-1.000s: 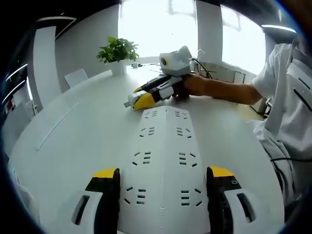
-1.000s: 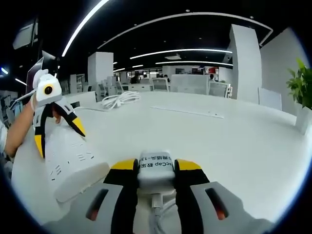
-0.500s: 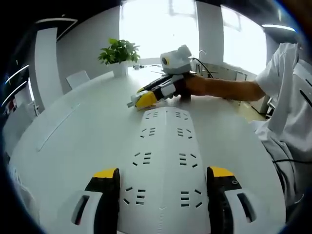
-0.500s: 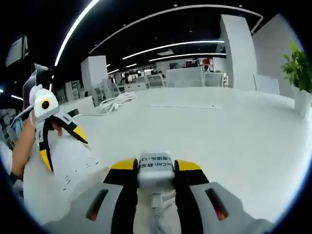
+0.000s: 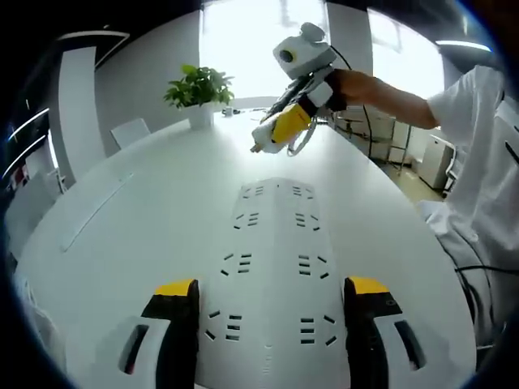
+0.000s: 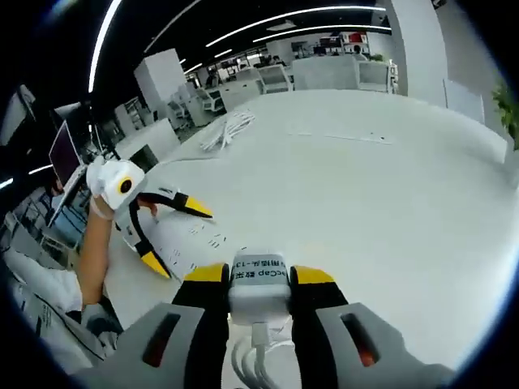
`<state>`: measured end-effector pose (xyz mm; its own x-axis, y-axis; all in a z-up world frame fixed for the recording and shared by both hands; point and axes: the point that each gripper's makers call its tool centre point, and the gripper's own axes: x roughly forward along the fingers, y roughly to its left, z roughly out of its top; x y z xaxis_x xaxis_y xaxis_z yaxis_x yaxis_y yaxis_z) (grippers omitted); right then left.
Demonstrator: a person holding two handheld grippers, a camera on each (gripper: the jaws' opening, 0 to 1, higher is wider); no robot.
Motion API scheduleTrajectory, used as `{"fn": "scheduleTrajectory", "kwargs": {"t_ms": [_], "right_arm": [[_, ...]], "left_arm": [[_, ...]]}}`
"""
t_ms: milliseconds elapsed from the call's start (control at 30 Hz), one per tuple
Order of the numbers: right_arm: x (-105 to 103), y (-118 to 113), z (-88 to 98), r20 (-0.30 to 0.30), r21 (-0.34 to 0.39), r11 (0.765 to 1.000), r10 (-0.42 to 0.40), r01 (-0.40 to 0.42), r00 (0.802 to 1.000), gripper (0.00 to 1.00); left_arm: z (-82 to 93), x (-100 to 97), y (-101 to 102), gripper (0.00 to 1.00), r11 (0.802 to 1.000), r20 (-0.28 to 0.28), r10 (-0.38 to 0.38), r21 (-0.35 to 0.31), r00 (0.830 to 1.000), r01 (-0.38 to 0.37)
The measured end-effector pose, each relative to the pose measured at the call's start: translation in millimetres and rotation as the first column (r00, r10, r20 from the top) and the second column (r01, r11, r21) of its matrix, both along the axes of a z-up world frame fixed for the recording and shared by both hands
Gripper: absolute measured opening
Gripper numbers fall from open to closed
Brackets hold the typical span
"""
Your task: Straighten the power strip on the desk, plug the charger into it
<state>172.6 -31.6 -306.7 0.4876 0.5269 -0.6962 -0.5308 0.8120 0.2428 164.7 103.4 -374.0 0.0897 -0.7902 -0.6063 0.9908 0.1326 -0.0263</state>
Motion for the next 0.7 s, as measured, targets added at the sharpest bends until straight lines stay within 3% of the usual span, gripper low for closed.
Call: {"fn": "scheduleTrajectory", "kwargs": {"t_ms": [133, 300, 567, 700], "right_arm": [[-17.9, 12.7, -6.2, -0.170, -0.041, 0.999, 0.001, -0.008, 0.985, 0.28], [-39.9, 30.9, -15.5, -0.364, -0.021, 1.000, -0.023, 0.017, 0.931, 0.28], [-35.8, 31.5, -21.8, -0.446, -0.106, 0.991, -0.116, 0.076, 0.888, 0.28], [-34.1, 34.1, -28.3, -0.456, -0.167, 0.983, -0.149, 0.079, 0.878, 0.28]], "left_arm": [[-0.2, 0.8, 0.1, 0.74, 1.000, 0.002, 0.002, 0.002, 1.000, -0.002], [-0.7, 1.0, 0.4, 0.74, 1.000, 0.006, 0.006, 0.010, 1.000, -0.006], [-1.9, 1.3, 1.0, 0.74, 1.000, 0.013, 0.010, 0.018, 1.000, -0.011], [-2.4, 1.6, 1.0, 0.74, 1.000, 0.016, 0.011, 0.020, 1.000, -0.011]]}}
